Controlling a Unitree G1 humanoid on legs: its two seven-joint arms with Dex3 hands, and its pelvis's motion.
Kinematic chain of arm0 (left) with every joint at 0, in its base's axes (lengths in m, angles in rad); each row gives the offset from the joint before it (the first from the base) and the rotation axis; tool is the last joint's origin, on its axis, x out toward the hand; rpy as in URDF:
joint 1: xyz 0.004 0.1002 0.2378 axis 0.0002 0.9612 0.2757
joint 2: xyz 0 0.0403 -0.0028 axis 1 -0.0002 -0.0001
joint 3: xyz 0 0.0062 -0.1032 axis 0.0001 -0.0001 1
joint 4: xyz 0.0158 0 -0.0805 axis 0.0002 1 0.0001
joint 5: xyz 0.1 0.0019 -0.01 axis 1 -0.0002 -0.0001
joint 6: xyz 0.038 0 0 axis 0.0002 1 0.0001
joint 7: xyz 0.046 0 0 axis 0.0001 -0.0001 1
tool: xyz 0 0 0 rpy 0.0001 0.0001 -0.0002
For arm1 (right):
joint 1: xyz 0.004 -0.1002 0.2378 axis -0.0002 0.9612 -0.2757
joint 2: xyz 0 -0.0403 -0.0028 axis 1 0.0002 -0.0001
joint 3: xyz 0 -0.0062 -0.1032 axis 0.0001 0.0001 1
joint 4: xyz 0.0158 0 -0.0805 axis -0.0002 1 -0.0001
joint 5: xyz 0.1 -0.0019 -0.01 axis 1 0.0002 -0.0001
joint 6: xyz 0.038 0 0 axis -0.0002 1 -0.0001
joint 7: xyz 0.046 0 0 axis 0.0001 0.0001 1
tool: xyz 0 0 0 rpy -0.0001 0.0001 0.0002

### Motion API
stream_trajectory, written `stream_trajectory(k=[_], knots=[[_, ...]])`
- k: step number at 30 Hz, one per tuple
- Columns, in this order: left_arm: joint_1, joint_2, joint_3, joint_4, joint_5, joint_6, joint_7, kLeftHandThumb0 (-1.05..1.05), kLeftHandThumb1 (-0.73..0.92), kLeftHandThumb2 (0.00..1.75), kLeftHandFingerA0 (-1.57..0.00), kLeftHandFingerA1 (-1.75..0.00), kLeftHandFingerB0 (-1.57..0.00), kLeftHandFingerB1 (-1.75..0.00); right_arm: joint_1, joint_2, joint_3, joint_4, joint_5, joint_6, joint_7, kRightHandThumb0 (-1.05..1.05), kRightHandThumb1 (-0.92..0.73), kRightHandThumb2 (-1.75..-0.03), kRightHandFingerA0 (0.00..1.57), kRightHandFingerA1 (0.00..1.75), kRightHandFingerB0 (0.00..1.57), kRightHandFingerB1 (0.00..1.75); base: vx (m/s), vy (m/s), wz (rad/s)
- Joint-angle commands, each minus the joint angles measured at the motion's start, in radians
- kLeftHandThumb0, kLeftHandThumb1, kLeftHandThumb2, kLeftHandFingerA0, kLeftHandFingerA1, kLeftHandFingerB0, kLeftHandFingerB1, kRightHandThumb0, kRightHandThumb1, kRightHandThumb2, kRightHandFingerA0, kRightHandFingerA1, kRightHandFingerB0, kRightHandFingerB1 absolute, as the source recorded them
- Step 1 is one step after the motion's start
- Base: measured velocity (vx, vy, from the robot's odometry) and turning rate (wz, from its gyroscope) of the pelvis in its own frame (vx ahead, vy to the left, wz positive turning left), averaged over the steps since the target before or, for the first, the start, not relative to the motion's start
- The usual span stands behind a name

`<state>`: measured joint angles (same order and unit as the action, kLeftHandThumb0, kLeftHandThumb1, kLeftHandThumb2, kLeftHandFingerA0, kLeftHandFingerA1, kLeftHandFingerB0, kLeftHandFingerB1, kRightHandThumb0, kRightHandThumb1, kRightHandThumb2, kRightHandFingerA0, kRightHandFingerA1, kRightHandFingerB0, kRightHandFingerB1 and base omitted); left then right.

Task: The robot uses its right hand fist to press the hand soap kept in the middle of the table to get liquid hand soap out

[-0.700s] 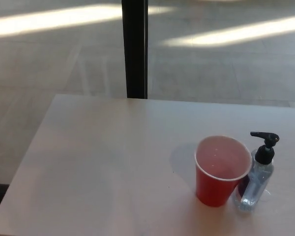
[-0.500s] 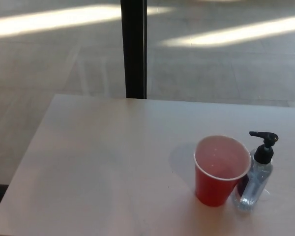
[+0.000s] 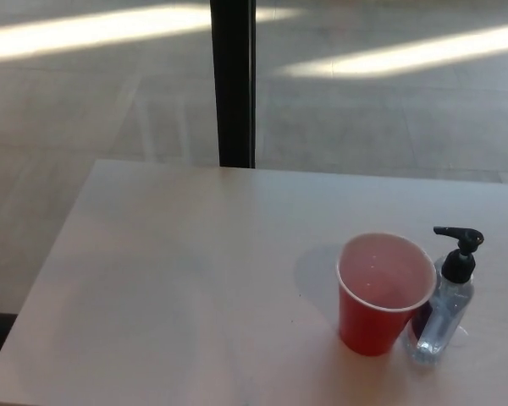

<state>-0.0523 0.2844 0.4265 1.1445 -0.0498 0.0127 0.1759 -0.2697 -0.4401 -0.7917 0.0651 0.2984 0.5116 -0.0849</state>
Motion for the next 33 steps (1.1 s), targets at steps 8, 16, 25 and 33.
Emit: stream_trajectory(k=[8,16,25,33], knots=[[-0.015,0.037,0.013,0.028,-0.028,-0.045,0.062,-0.36,0.52,1.47,-0.43,-1.17,-0.38,-1.15,-0.279,-0.007,0.275,-0.255,0.104,0.084,0.102,-0.13,-0.54,-1.19,0.99,1.75,0.80,1.52,0.00,0.000,0.00],[-0.014,0.039,0.006,0.036,-0.033,-0.057,0.054,-0.38,0.55,1.47,-0.44,-1.09,-0.40,-1.07,-0.211,0.027,0.447,-0.372,0.125,0.085,0.194,-0.14,-0.50,-1.30,0.98,1.75,0.78,1.58,0.00,0.000,0.00],[0.006,0.037,-0.008,0.041,-0.043,-0.063,0.051,-0.35,0.56,1.42,-0.38,-1.18,-0.33,-1.12,-0.116,0.066,0.562,-0.390,0.105,0.107,0.206,-0.10,-0.53,-1.29,0.93,1.75,0.74,1.60,0.00,0.000,0.00],[0.025,0.046,-0.031,0.041,-0.041,-0.061,0.054,-0.18,0.70,1.31,-0.52,-0.84,-0.44,-0.79,-0.091,0.091,0.623,-0.369,0.094,0.095,0.245,-0.09,-0.51,-1.29,0.95,1.75,0.78,1.58,0.00,0.000,0.00]])
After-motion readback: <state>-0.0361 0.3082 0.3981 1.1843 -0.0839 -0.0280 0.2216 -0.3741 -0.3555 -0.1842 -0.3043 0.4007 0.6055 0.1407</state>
